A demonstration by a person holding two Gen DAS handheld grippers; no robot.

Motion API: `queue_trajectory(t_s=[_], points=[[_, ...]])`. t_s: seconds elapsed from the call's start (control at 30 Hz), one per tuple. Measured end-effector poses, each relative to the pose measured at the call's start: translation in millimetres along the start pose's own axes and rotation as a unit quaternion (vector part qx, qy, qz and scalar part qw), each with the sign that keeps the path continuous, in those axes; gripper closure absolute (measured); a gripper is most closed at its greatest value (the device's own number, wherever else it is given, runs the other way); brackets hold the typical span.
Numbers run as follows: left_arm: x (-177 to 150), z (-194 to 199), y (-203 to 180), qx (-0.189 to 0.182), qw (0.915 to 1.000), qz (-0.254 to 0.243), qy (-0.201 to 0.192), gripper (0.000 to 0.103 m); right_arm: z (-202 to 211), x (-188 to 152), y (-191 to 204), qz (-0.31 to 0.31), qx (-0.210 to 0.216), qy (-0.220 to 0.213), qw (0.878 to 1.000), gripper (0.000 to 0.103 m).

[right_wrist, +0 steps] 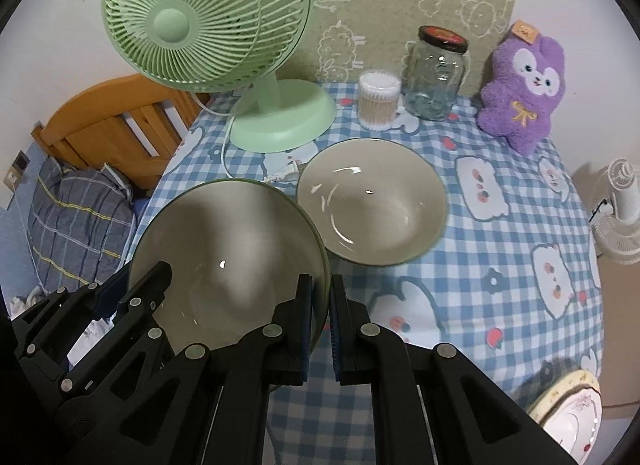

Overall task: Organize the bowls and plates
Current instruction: 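Lift the small bowl with both tools and carry it over the large bowl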

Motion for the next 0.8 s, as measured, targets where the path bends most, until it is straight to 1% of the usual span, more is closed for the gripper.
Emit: queue_trajectory(t_s=[0.43,0.8], points=[[-18.0,41.1,-35.3,-0.008,0.9999,-0.010,-0.008,0.092,45.3,-27.3,-35.0,-0.008,-0.006,-0.013,1.000,0.092],[-43.6,74.5,-61.2,-0.006,0.9996,-0.018,-0.021,0.092,79.3,-59.1,-59.8,-0.011,-0.006,-0.023,1.000,0.092]])
Point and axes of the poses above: each gripper's, at about its wrist camera, not at the fingertips, and z roughly against the way its jaws point, y to its left, x to its top, the point moved 8 cm from there along -z, roughly the way its jaws point, and after that the axes turned 7 degrees about -z, right-handed, at the moved point
